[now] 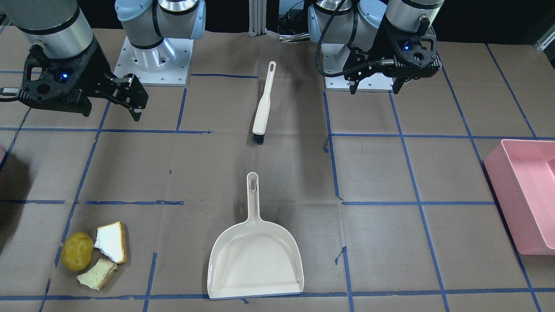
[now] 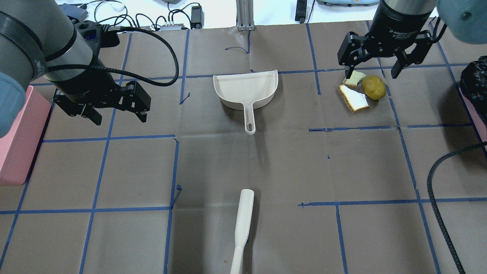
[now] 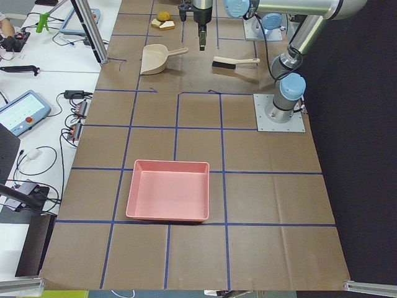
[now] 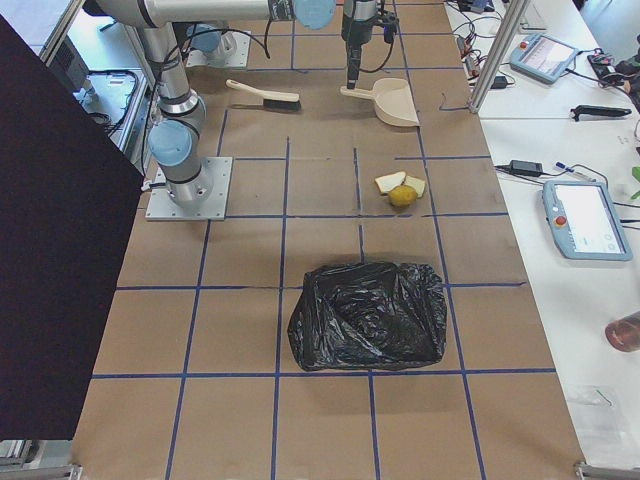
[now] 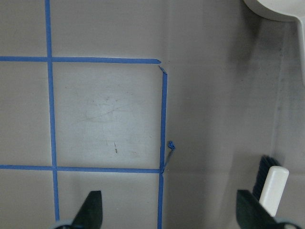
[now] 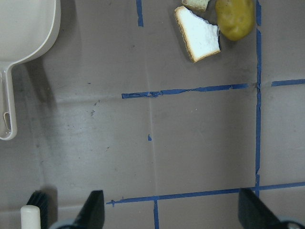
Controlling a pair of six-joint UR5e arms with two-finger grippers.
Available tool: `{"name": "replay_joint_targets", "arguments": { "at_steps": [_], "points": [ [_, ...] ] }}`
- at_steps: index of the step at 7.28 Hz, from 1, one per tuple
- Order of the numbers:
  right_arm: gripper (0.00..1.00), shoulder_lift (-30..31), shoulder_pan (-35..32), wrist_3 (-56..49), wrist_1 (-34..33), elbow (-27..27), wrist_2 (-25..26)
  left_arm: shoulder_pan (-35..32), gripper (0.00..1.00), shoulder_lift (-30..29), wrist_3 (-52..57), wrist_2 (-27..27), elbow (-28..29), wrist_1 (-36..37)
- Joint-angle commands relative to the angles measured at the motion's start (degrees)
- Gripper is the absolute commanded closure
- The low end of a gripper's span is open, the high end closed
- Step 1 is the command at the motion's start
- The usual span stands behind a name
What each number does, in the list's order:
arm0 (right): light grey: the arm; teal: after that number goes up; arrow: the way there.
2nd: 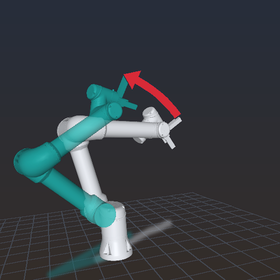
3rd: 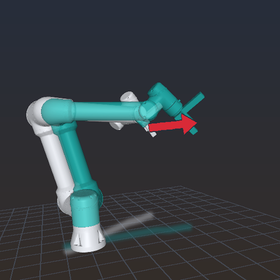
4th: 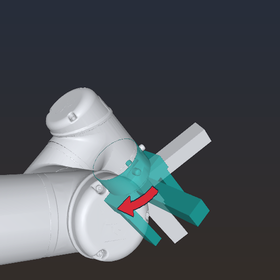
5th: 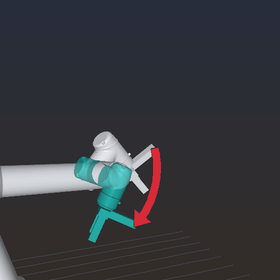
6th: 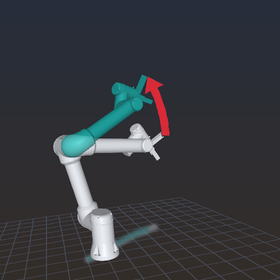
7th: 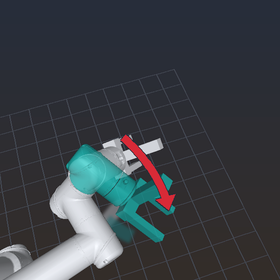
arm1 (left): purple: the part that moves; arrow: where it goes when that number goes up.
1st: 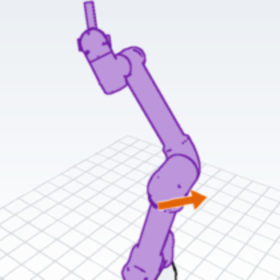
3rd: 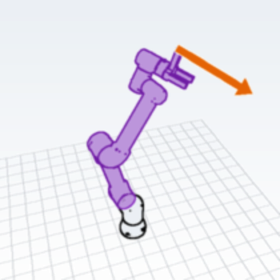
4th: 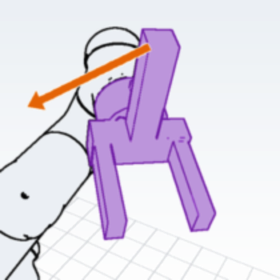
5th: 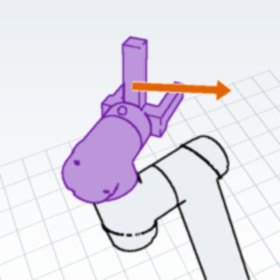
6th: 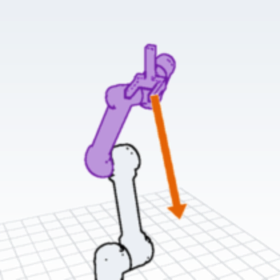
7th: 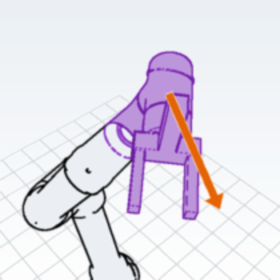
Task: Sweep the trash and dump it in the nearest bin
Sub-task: 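Move the left gripper down toward the white brush handle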
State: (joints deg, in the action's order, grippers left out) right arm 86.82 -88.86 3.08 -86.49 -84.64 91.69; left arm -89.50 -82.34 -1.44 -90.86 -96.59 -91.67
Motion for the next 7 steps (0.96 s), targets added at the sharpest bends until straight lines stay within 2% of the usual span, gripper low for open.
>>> {"name": "replay_joint_targets", "arguments": {
  "at_steps": [1, 4, 6, 7],
  "points": [
    [0.00, 0.0, 0.0, 0.2, -0.1, 0.0, 0.1, 0.0, 0.00, -0.2, -0.1, 0.0, 0.0, 0.0],
    [0.00, 0.0, 0.0, 3.4, -0.3, 0.1, 0.0, 0.0, 0.00, -0.8, -0.5, 0.8, -0.1, -0.1],
    [0.00, 0.0, 0.4, 3.4, -0.2, 0.4, -0.1, -0.4, 0.00, -0.4, -1.5, 2.7, -3.3, 0.0],
    [0.00, -0.1, 0.5, 3.4, -0.3, 0.3, -3.4, -2.3, 0.00, 0.1, -1.7, 2.7, -5.4, 0.3]
  ]
}}
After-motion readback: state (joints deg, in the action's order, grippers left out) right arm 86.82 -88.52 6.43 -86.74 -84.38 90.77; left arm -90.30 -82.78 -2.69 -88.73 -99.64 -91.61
